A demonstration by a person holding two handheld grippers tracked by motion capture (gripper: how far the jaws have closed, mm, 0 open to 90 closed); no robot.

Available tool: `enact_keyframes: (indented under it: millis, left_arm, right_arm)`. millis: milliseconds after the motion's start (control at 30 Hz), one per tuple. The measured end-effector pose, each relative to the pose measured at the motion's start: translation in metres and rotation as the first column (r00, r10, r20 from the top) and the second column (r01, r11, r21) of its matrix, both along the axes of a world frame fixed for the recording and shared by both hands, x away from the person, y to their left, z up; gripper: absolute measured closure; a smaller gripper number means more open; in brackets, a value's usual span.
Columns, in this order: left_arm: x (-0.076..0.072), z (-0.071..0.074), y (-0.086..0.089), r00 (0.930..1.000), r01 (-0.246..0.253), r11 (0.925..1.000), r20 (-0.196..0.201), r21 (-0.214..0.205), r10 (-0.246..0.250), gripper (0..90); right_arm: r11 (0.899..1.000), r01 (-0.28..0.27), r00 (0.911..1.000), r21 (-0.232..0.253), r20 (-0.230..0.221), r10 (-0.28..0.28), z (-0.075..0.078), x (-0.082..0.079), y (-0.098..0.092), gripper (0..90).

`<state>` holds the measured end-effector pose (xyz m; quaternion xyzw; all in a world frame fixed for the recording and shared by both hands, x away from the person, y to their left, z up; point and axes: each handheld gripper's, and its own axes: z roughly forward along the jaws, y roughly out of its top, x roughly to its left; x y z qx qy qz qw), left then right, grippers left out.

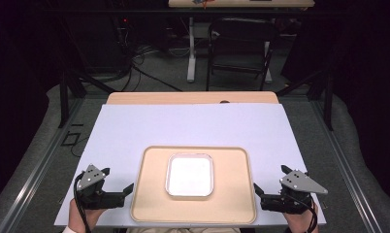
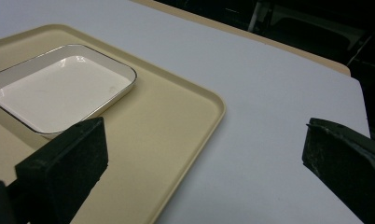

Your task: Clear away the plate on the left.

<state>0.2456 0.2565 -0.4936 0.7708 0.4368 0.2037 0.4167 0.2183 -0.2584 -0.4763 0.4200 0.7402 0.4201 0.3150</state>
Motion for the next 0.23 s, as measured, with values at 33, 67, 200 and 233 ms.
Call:
enact_keyframes:
  millis: [33, 67, 200, 233]
  left_arm:
    - [0.0003, -0.0003, 0.0001, 1.0000, 0.002, 1.0000, -0.001, -0.001, -0.002, 0.1]
    - [0.0008, -0.0008, -0.0001, 1.0000, 0.003, 1.0000, -0.004, -0.003, -0.003, 0.1]
    - [0.0031, -0.0041, -0.0001, 0.9999, 0.003, 1.0000, -0.014, -0.006, -0.003, 0.1]
    - [0.0036, -0.0051, -0.0001, 0.9998, 0.002, 1.0000, -0.018, -0.007, -0.002, 0.1]
  right_arm:
    - [1.000, 0.002, 1.0000, 0.001, -0.002, -0.002, -0.0012, -0.0006, -0.0010, 0.0]
    - [1.000, 0.002, 1.0000, -0.002, -0.008, -0.002, -0.0022, -0.0009, -0.0017, 0.0]
    - [1.000, 0.011, 0.9997, -0.008, -0.022, -0.011, -0.0060, -0.0003, -0.0043, 0.0]
    - [1.000, 0.017, 0.9996, -0.012, -0.023, -0.017, -0.0071, 0.0006, -0.0050, 0.0]
